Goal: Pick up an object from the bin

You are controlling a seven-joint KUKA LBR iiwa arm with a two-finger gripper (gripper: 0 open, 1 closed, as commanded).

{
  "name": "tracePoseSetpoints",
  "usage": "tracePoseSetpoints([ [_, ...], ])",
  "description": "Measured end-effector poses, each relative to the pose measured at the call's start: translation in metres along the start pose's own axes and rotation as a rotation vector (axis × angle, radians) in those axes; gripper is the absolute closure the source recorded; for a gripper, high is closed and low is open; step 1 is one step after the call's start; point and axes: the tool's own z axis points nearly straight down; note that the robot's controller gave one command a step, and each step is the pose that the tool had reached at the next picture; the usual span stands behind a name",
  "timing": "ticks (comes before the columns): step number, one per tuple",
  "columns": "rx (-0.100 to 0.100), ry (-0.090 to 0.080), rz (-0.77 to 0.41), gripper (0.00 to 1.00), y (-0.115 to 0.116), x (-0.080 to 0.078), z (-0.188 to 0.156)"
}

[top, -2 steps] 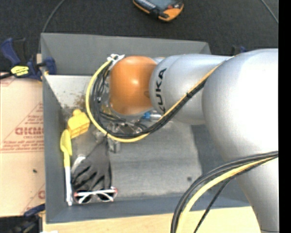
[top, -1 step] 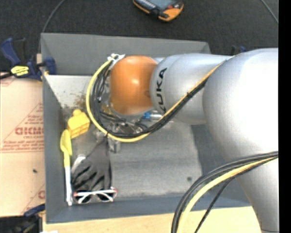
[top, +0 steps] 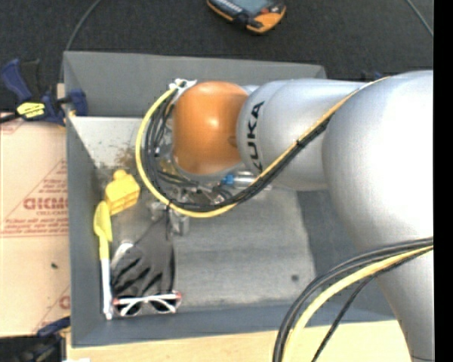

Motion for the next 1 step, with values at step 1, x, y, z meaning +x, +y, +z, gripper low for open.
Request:
tracePoseSetpoints([
  [1,0.002,-0.002,0.000,1.00,-0.0004,-0.0007,-0.0167],
])
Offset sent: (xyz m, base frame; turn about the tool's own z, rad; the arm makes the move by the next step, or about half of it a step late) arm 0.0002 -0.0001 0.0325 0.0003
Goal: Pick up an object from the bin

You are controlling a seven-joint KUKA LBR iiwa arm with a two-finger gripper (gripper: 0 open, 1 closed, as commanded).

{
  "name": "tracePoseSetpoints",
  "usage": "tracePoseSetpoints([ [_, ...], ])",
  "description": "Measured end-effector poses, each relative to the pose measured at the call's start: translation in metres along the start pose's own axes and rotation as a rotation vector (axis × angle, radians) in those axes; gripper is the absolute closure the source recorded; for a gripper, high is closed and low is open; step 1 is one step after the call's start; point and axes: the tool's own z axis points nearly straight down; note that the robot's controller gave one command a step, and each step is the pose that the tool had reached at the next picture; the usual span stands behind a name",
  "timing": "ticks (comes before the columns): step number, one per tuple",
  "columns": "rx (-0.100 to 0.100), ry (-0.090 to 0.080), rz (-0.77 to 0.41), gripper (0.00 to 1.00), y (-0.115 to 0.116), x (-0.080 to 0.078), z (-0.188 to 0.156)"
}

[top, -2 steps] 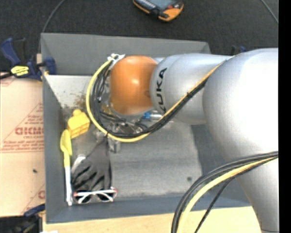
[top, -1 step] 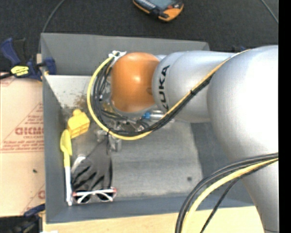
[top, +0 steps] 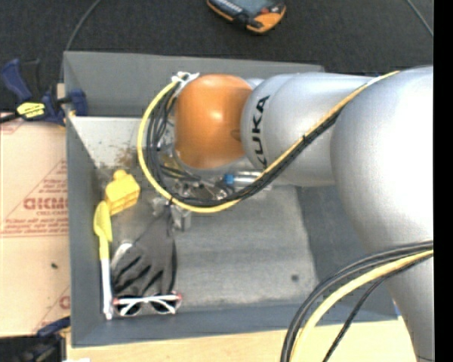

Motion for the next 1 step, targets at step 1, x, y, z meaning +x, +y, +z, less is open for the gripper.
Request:
tracePoseSetpoints([
  [1,0.002,-0.004,0.001,1.00,-0.0007,-0.0011,-0.0166],
])
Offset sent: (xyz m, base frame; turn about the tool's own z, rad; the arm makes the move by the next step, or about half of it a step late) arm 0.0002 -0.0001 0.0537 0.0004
